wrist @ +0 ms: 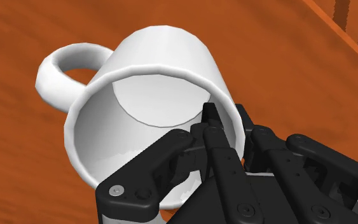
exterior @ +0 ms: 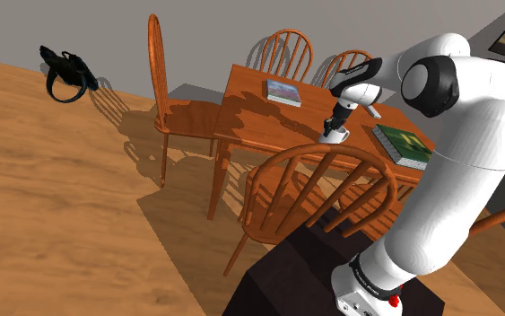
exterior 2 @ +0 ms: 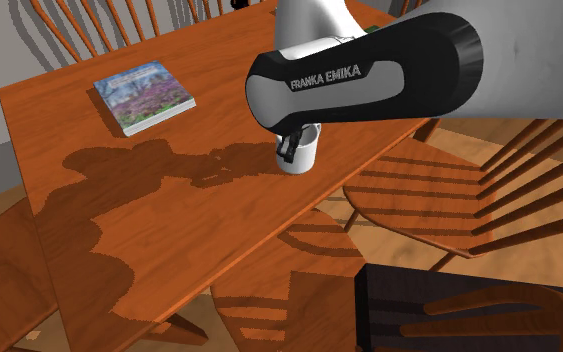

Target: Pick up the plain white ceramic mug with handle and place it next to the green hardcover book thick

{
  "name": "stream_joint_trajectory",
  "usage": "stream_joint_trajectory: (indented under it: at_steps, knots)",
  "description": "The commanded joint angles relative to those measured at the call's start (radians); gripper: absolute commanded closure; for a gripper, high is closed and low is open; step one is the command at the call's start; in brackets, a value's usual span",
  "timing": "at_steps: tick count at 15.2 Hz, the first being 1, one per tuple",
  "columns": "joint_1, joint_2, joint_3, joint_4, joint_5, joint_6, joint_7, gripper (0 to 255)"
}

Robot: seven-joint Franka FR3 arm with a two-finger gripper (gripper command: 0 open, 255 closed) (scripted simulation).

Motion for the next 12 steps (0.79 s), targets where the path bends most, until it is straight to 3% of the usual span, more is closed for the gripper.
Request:
stream_joint_trajectory:
  at_steps: [1, 6, 12]
  knots:
    - [0.0, 0.0, 0.0, 0.0, 0.0, 0.0, 0.0, 255]
    - [0.0, 0.0, 0.0, 0.0, 0.0, 0.0, 0.0, 255]
    - [0.012, -0.043, -0.015, 0.031, -0.036, -0.066, 0.024, 255]
